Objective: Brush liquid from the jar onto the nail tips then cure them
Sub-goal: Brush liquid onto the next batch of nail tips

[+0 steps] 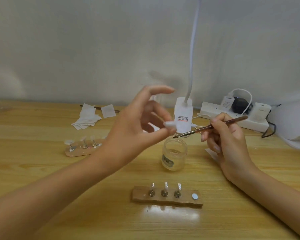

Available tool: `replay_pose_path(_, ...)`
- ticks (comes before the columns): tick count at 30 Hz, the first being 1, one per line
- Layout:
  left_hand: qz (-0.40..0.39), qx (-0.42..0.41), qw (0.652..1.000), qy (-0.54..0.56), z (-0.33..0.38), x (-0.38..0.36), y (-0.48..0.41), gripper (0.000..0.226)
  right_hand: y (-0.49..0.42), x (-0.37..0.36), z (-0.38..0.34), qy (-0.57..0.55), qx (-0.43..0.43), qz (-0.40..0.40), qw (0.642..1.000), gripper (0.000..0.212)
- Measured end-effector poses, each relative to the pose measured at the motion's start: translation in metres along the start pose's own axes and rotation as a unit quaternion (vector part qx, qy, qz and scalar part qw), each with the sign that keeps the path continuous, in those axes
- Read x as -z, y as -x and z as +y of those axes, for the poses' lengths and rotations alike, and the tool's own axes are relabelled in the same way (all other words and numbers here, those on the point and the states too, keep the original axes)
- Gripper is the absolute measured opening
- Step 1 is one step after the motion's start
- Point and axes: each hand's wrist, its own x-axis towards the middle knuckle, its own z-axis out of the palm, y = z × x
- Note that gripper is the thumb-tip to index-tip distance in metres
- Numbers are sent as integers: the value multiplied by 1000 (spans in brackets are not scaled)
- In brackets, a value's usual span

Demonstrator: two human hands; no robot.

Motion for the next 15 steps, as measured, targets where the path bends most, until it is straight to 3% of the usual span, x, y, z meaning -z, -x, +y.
replay_pose_path(8, 23, 52, 995, 83, -46, -3, 22, 53, -1, 0, 2, -6, -18, 9, 1000, 26)
replay_pose_path(15, 34, 58, 996, 51, -54, -2, 21, 51, -3, 0, 3, -17, -26, 1, 1000, 25)
